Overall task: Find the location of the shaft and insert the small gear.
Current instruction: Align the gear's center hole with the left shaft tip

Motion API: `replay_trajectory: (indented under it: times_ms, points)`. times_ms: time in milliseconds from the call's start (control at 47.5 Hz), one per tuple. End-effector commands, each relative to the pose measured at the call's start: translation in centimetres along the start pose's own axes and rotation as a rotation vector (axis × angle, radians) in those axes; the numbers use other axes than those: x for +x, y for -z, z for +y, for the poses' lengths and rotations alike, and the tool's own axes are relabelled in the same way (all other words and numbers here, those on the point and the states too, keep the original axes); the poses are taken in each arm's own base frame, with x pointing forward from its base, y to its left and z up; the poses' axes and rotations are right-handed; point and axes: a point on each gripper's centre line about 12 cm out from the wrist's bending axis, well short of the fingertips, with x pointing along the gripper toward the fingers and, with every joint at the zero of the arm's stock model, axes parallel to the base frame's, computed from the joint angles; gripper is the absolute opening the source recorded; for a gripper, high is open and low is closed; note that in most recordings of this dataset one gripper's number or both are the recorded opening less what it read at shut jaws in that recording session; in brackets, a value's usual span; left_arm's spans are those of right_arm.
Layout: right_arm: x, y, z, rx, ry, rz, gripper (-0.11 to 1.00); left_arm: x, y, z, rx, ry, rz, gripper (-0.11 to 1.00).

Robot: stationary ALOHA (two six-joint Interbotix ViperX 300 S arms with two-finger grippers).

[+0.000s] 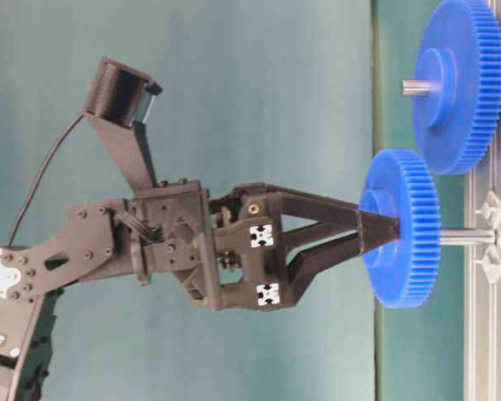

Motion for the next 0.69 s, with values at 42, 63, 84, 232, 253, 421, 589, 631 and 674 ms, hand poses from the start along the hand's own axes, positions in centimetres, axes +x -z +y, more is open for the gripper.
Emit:
replay_trajectory:
  times_ms: [42, 63, 84, 232, 253, 421, 589, 631, 674]
  points:
    - [0.1, -0.4, 0.0, 0.005, 0.001, -0.011, 0.01, -1.1, -0.4, 0.5, -0.007, -0.012, -0.033, 0.63]
    - [0.1, -0.4, 0.1, 0.007, -0.001, -0.011, 0.01, -1.1, -0.4, 0.6, -0.008, -0.012, -0.033, 0.63]
    - [0.1, -0.4, 0.0, 0.006, 0.001, -0.010, 0.01, -1.0, -0.3, 0.7, -0.011, -0.012, -0.030, 0.63]
    - [0.1, -0.3, 0.0, 0.007, 0.001, -0.010, 0.01, -0.3, -0.1, 0.8, -0.014, -0.009, -0.013, 0.63]
    - [0.1, -0.4, 0.0, 0.006, 0.001, -0.011, 0.01, -0.3, 0.0, 0.8, -0.016, -0.008, -0.012, 0.63]
    - [0.1, -0.3, 0.0, 0.009, 0.001, -0.011, 0.01, 0.0, 0.5, 1.2, -0.026, -0.008, 0.002, 0.63]
    - [0.1, -0.4, 0.0, 0.009, 0.003, -0.013, 0.01, -0.3, 0.7, 1.8, -0.039, -0.014, -0.005, 0.63]
    - [0.1, -0.3, 0.0, 0.006, 0.004, -0.010, 0.01, -0.2, 0.8, 2.1, -0.045, -0.016, -0.005, 0.63]
    - [0.1, -0.3, 0.0, 0.009, 0.004, -0.010, 0.01, -0.3, 0.9, 2.4, -0.052, -0.018, -0.007, 0.63]
